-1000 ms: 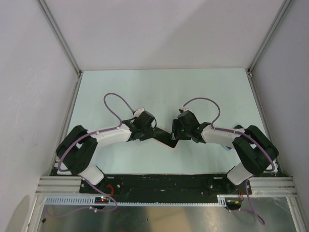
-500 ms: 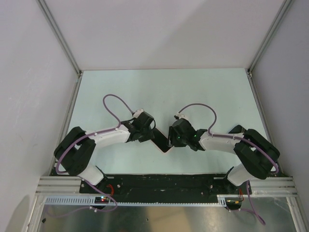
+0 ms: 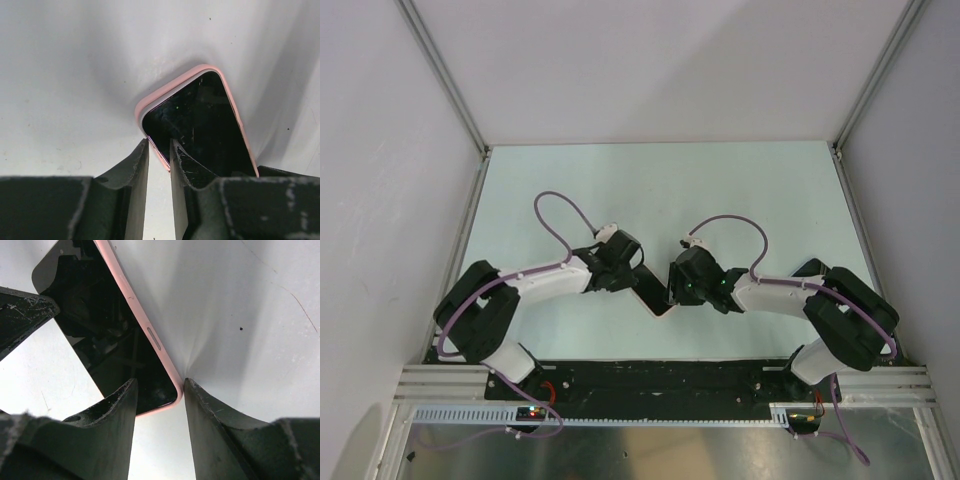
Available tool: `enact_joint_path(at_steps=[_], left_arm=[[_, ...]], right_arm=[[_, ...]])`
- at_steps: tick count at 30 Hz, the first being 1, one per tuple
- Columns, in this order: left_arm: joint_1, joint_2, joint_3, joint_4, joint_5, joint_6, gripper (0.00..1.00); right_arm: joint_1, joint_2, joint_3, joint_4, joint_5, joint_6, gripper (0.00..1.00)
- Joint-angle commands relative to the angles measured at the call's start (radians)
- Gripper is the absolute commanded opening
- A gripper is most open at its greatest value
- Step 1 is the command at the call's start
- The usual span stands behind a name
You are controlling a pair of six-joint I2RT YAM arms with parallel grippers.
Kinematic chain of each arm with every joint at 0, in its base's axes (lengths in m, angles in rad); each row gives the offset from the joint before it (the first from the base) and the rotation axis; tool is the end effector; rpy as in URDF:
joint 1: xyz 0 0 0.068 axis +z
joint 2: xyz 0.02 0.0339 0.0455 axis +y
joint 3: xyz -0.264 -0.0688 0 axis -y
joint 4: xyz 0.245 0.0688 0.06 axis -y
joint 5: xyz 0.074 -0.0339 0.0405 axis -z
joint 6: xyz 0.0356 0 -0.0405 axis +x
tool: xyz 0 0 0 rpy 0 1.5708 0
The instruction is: Put the phone into the phone case
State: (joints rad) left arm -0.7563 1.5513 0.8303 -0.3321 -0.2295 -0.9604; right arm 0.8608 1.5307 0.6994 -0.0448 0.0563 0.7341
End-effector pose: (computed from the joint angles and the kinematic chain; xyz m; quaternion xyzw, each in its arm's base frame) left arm 0.2181 -0.1947 0.1664 -0.1270 0.9523 -0.1201 0.2500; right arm 0.1899 0.2178 0.1526 -0.0499 0.9386 0.2250 0.2566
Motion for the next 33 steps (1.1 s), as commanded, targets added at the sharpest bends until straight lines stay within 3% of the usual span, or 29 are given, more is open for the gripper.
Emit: enact_joint_path(at_steps=[1,13,33], left_arm=[[0.005,0.022,0.051,-0.004,-0.066,0.033,0.26],[0.014,0.062,0.068,-0.015,-0.106,0.057,0.25],[-0.001,0.16,0.038,0.022,-0.063,0.024,0.01]], right_arm=[[0.014,0.044,-0.026,-0.036,-0.013,0.018,0.47],[0.015,0.05,-0.026,-0.037,-0.016,0.01,0.47],[0.014,0.068,-0.026,-0.027,-0.023,0.01,0.47]])
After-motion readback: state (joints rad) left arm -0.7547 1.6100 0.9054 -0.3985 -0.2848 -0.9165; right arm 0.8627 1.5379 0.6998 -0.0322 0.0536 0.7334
